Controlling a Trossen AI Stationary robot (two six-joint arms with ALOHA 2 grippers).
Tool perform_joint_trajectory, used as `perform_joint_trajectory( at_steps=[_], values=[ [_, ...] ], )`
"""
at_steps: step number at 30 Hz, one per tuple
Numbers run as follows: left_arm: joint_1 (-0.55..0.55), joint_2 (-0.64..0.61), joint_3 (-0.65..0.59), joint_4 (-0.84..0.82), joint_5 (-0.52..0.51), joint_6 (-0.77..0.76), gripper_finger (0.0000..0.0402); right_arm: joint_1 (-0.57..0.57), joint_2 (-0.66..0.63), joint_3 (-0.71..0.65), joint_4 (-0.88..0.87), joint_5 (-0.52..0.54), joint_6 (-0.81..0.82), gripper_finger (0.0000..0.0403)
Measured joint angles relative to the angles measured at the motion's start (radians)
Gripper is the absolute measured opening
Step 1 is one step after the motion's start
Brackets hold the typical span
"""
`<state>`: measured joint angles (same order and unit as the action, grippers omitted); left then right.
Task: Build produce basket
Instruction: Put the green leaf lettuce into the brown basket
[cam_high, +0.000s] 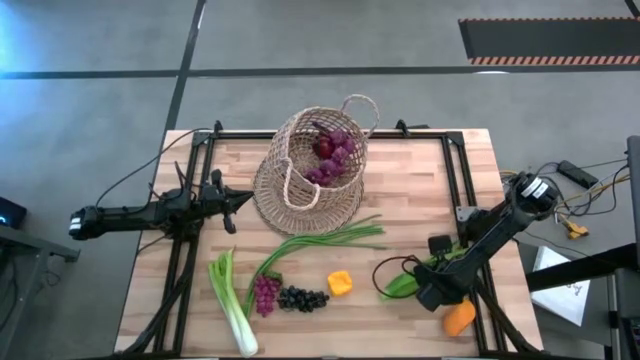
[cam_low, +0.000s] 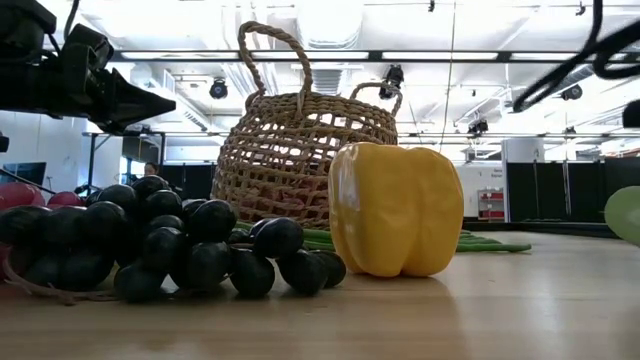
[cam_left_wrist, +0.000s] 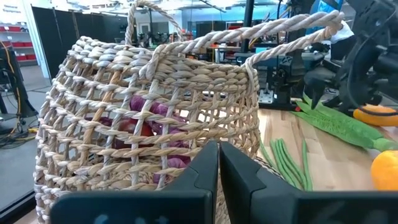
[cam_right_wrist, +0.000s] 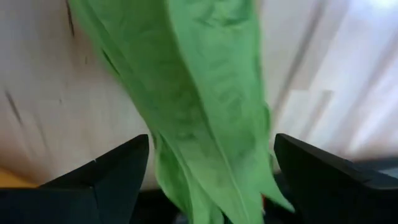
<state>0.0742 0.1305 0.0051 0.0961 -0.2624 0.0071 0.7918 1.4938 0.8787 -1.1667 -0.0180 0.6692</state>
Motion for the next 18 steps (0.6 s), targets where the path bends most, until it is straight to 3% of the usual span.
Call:
perform_joint_trajectory(
  at_steps=[4,8,14,18],
  values=[
    [0.0,-0.001,0.0,0.0,0.0,0.0,0.0,0.0,0.0,-0.059,0.136,-0.006,-0.001,0.033],
    [0.0,0.0,0.0,0.0,0.0,0.0,0.0,-0.007,0.004,-0.077,0.167,0.018,0.023,0.0291],
    [0.0,-0.001,0.0,0.0,0.0,0.0,0.0,-0.029,0.015,-0.066,0.148,0.146,0.011,0.0169],
    [0.0,-0.001,0.0,0.0,0.0,0.0,0.0,-0.068,0.015,0.03,0.039,0.219,0.005,0.0078]
  ],
)
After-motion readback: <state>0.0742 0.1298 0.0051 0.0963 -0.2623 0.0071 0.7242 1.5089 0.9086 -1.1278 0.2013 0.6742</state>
